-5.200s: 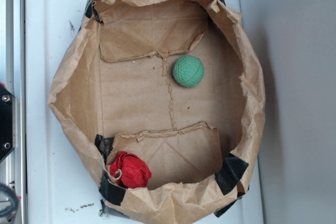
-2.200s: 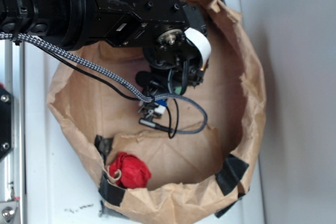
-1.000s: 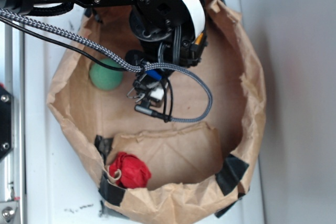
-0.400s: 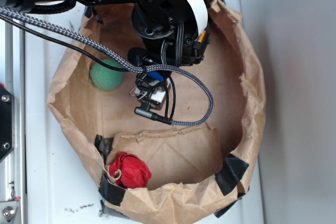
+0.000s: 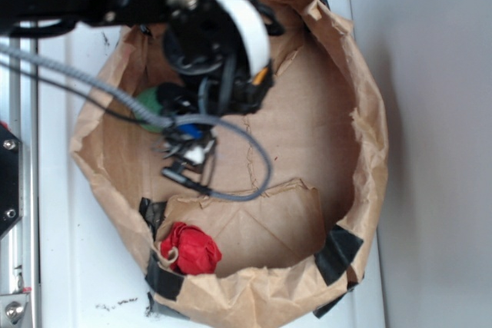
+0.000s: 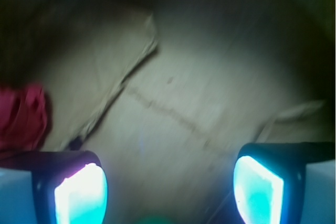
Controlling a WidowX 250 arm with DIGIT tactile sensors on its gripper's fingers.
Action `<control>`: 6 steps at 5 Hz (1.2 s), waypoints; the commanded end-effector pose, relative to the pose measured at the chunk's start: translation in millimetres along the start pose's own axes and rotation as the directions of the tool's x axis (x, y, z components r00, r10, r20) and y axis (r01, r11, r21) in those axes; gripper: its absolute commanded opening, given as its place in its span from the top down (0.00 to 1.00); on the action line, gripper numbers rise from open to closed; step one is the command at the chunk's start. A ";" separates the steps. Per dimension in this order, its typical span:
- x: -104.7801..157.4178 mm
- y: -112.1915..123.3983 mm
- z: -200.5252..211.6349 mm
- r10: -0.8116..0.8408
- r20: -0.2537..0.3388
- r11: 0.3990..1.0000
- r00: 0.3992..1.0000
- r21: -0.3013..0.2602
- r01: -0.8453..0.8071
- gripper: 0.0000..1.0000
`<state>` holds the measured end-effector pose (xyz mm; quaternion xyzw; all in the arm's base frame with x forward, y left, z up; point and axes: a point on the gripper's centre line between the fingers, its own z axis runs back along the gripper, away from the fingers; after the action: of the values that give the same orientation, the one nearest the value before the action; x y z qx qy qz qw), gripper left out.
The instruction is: Grab the green ball.
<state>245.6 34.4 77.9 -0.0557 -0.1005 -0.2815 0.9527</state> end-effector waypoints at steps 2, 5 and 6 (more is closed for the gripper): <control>-10.0 -25.2 8.4 -0.074 -0.026 0.997 0.997 -0.017 0.073 0.00; -25.3 -15.2 33.9 -0.033 -0.024 0.997 0.999 0.070 0.035 0.00; -17.3 -9.3 14.2 -0.032 -0.065 0.997 0.997 0.073 0.037 0.00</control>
<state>216.9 41.8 73.0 -0.0251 -0.0605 -0.2869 0.9557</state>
